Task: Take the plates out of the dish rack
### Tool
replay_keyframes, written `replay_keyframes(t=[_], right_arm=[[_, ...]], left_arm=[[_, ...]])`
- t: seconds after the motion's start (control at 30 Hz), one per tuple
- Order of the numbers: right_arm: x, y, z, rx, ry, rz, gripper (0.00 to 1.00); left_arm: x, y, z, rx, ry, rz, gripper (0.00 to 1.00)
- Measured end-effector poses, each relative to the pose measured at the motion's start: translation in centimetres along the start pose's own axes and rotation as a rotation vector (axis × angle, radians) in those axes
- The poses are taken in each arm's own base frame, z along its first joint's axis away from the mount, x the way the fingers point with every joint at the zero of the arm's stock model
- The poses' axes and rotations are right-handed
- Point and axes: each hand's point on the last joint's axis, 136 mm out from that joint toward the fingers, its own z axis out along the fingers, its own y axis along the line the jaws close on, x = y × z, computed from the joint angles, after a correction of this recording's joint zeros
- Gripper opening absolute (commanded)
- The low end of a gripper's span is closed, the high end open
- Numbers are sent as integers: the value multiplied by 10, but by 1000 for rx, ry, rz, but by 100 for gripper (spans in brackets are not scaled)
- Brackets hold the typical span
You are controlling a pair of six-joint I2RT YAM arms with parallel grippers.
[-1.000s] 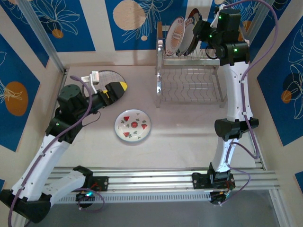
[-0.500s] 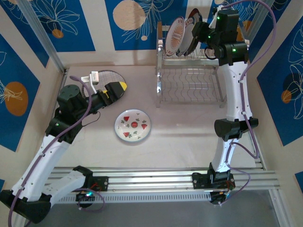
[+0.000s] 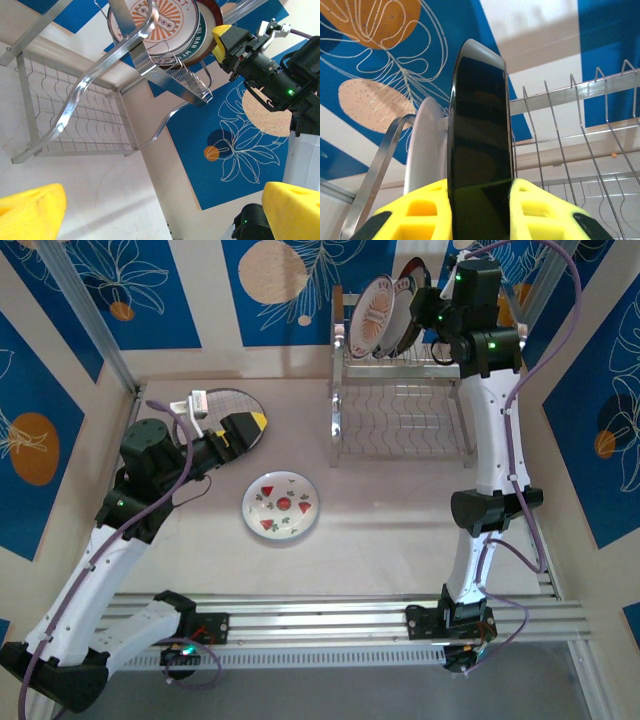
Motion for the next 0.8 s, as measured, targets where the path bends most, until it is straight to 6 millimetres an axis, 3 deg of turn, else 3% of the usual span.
replay_keyframes(t=[0.33, 0.6, 0.8], right_arm=[[2, 7, -1, 46, -25, -65, 11], [2, 18, -3, 131, -72, -212, 1], [-4, 22, -1, 190, -115, -290, 0]], left_arm=[[0, 0, 0, -1, -1, -1, 100], [-1, 0, -1, -1, -3, -1, 100], [-1, -1, -2, 2, -5, 1, 100]])
